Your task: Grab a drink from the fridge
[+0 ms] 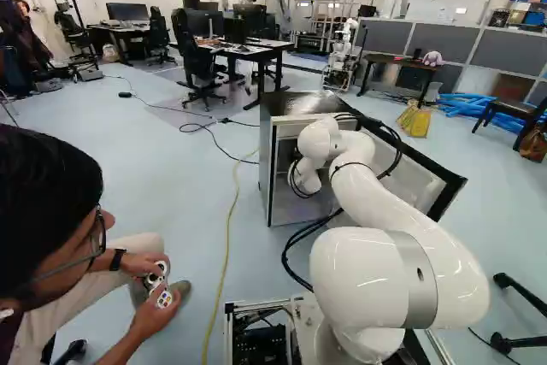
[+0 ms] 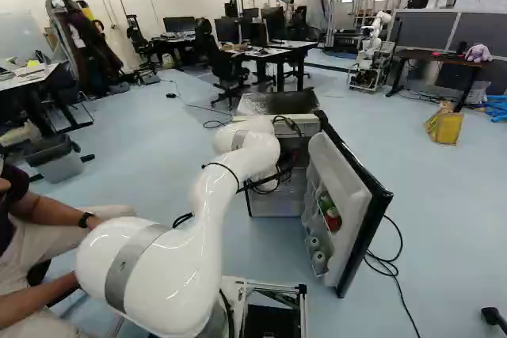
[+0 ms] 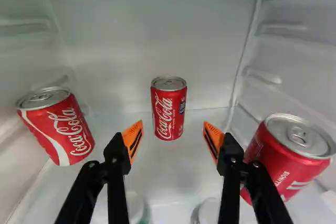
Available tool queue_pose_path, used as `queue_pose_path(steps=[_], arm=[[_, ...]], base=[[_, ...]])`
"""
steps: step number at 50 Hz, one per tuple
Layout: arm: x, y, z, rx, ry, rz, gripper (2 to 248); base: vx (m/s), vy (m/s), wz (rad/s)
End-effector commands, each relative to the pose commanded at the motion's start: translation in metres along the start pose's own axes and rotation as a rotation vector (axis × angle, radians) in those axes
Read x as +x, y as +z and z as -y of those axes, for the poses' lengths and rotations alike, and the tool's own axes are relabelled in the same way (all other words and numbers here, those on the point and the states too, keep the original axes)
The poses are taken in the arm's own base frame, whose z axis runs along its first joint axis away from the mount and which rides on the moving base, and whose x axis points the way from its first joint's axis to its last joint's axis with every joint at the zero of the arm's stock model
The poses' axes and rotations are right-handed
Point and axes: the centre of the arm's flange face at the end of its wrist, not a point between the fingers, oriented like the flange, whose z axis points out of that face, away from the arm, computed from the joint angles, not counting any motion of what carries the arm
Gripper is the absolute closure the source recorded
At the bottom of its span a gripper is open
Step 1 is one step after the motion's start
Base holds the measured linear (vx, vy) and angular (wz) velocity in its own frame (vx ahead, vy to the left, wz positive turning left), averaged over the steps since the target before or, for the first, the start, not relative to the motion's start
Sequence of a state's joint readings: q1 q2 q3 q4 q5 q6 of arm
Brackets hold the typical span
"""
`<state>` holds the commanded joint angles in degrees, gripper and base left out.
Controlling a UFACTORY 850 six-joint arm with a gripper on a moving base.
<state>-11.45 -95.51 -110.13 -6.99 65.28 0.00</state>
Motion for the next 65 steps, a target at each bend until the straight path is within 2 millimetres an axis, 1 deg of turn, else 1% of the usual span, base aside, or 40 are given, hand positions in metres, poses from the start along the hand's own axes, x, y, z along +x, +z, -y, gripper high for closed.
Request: queue_pose_path(steps=[65], arm=[[-0.01, 0.026, 0.003, 0.002, -0.01, -0.078, 79]], base=[[0.0, 0.0, 0.0]])
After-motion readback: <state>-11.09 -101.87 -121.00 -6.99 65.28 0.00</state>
